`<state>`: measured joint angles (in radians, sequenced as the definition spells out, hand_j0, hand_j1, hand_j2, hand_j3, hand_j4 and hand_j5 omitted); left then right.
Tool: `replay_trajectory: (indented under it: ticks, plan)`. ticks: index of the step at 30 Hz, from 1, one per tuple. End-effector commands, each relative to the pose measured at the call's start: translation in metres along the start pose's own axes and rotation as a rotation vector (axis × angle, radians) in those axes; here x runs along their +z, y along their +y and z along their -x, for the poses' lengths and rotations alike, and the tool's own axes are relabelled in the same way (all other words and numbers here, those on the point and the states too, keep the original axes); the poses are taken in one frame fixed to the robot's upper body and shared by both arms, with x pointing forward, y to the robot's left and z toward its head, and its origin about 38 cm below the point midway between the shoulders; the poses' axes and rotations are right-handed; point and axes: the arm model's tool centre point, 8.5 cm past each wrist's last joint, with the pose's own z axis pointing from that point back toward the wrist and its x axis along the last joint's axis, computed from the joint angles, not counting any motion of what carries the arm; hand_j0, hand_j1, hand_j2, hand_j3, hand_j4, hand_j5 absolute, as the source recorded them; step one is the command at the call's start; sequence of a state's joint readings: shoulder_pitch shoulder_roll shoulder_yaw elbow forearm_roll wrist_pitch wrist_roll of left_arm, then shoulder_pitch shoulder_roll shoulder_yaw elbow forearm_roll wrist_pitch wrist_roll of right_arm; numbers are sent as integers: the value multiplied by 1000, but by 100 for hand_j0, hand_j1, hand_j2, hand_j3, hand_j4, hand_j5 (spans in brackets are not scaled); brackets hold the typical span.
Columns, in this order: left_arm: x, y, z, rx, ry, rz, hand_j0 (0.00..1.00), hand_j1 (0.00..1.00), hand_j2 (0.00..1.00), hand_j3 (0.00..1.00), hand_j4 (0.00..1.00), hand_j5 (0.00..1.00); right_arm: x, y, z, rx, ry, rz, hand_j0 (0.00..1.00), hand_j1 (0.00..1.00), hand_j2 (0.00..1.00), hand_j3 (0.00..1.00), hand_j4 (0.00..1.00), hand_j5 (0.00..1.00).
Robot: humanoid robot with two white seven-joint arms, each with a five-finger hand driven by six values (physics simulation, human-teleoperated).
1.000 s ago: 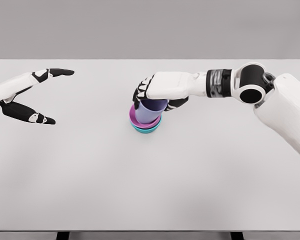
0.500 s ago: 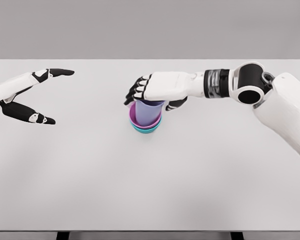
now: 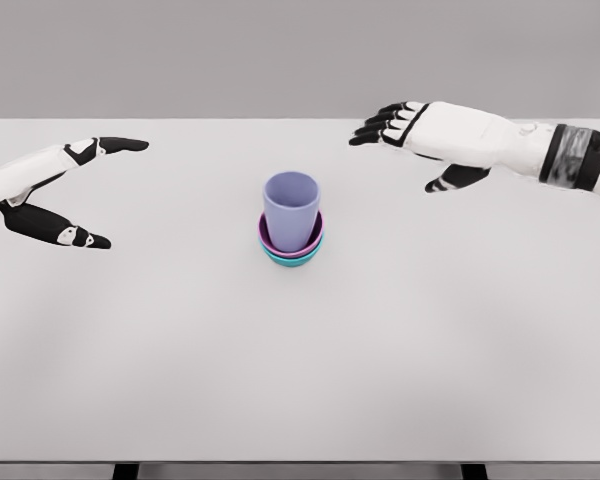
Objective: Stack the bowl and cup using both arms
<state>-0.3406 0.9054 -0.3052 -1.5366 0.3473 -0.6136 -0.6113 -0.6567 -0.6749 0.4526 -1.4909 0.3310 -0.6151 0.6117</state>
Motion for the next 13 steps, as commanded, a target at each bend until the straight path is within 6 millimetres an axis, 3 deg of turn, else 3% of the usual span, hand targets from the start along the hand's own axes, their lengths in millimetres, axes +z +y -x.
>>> replay_trajectory:
  ticks: [1,5,7,13]
  plan:
    - [1,1,1,8,1,-5,100,100,100,100,100,100,57,-21,25,27,123,9,100,100,100,100,100,100]
    - [1,1,1,8,3,-6,100,100,100,100,100,100,90,5,36,-6,195,-85,100,100,100,100,100,100]
    - [1,0,1,9,2,-5,100,100,100,100,100,100,92,16,38,-29,201,-100,100,100,100,100,100,100]
    - [2,0,1,-1,9,3,100,100,100,100,100,100,92,16,37,-27,199,-102,100,100,100,100,100,100]
